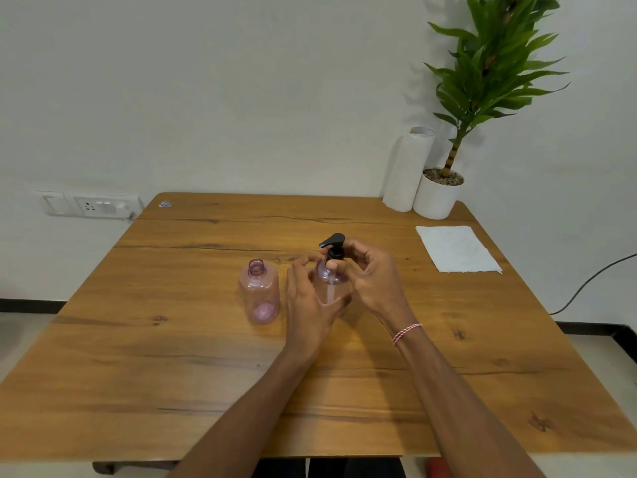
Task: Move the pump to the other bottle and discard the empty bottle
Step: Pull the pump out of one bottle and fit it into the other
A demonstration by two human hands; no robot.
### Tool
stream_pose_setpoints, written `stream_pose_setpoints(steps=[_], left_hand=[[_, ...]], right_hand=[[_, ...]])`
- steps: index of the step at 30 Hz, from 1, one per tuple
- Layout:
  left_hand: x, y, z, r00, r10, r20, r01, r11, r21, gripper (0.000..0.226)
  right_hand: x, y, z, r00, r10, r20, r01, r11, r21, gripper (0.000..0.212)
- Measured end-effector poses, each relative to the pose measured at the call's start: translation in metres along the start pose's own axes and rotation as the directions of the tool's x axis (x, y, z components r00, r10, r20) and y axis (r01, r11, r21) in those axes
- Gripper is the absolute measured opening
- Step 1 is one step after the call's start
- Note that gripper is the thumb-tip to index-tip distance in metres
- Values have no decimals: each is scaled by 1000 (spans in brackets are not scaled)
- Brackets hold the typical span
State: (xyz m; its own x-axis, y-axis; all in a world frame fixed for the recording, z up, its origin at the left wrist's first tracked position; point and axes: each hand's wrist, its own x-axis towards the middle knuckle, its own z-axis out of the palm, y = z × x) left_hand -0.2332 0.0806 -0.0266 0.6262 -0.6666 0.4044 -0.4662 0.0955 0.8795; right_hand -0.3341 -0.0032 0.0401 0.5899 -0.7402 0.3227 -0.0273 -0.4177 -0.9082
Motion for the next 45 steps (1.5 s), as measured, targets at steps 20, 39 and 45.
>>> stream_pose_setpoints(steps=[20, 39, 45], left_hand=[[-3, -7, -11, 990, 3, 138, 3, 999, -42, 64], [-2, -17, -10, 987, -27, 159, 34, 998, -43, 59], [0, -21, -9, 989, -16, 144, 26, 998, -62, 66]], right_hand=[[-19, -8, 36, 914, -54, -401, -29, 980, -199, 33], [-14, -8, 23, 952, -42, -303, -19, 981, -194, 54], [-16, -8, 11, 981, -13, -192, -19, 987, -163, 37]])
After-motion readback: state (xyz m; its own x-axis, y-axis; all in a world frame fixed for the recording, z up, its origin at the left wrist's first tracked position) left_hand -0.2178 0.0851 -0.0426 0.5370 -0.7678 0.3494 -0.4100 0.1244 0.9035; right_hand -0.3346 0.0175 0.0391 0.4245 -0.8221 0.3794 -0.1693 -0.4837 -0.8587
